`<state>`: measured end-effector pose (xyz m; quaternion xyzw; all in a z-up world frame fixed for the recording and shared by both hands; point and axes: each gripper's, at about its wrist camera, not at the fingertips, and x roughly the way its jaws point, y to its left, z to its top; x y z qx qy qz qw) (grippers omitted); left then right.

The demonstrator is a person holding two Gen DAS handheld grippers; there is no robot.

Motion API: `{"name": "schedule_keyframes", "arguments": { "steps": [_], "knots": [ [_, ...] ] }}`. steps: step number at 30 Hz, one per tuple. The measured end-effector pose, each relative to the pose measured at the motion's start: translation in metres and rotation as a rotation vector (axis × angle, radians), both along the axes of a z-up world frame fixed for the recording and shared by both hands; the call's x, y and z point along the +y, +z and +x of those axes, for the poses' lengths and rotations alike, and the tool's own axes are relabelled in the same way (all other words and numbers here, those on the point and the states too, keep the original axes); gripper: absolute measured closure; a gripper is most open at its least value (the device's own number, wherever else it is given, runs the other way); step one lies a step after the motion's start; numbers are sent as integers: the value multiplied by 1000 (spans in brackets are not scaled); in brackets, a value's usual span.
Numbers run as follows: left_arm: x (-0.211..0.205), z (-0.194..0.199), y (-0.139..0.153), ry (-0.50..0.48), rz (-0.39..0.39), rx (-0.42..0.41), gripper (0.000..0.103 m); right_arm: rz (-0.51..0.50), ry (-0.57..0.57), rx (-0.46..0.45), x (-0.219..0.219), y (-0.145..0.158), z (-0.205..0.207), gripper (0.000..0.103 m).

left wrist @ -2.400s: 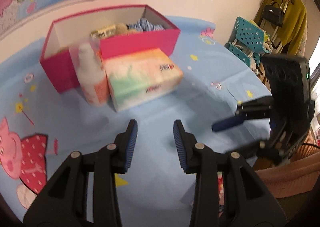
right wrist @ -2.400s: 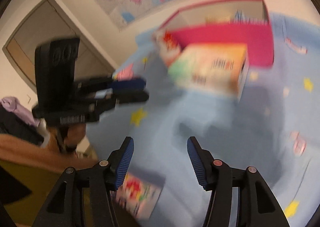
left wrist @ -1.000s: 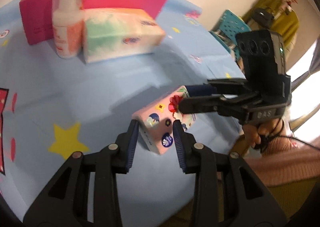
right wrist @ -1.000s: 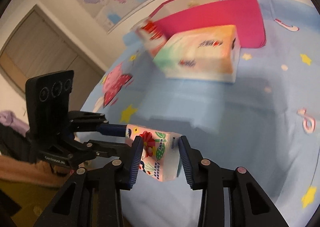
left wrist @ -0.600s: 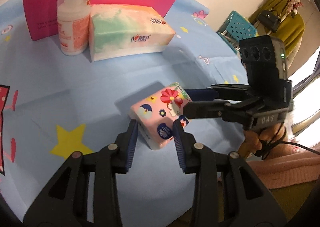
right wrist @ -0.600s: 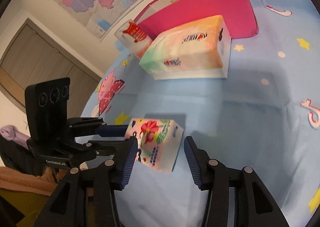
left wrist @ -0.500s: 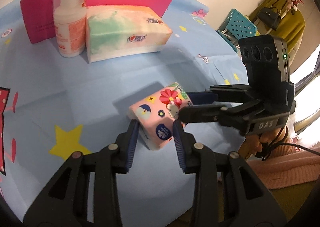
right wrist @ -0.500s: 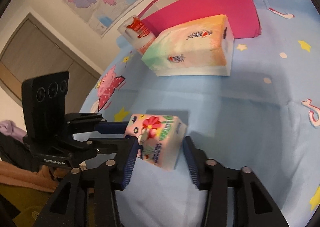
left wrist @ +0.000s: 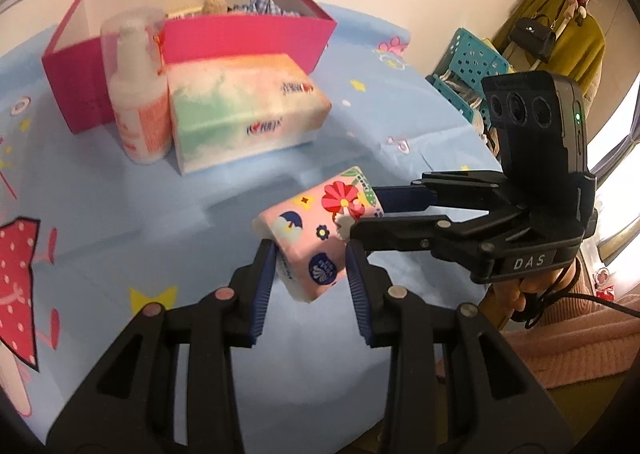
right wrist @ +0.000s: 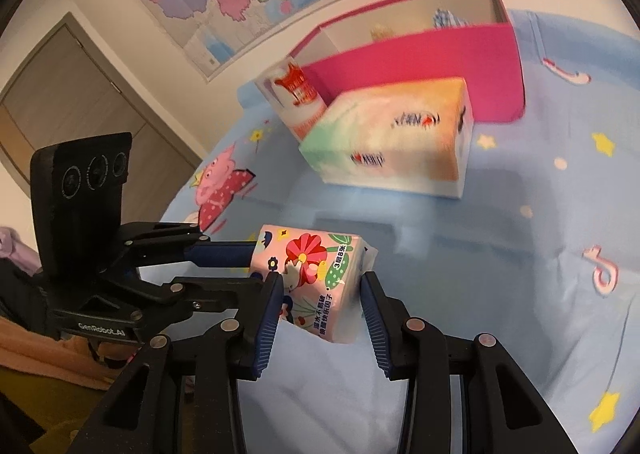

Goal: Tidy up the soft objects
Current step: 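Lift the floral tissue pack and carry it into the pink box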

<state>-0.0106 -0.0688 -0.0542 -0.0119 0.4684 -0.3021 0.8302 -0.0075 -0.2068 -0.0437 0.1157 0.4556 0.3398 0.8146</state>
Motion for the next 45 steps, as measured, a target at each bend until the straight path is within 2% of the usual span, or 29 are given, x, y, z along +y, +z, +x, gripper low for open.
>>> {"name": "schedule_keyframes", "arguments": {
  "steps": [16, 24, 34, 45],
  "knots": [
    [8, 29, 43, 18, -26, -124, 65, 21, -22, -112, -4, 43, 30, 62],
    [7, 54, 69, 26, -10, -190, 65, 33, -31, -171, -7, 65, 59, 62],
    [8, 86, 88, 44, -13, -233, 65, 65, -46, -205, -13, 82, 92, 62],
    [13, 116, 98, 68, -6, -255, 65, 54, -53, -231, -5, 90, 126, 62]
  ]
}}
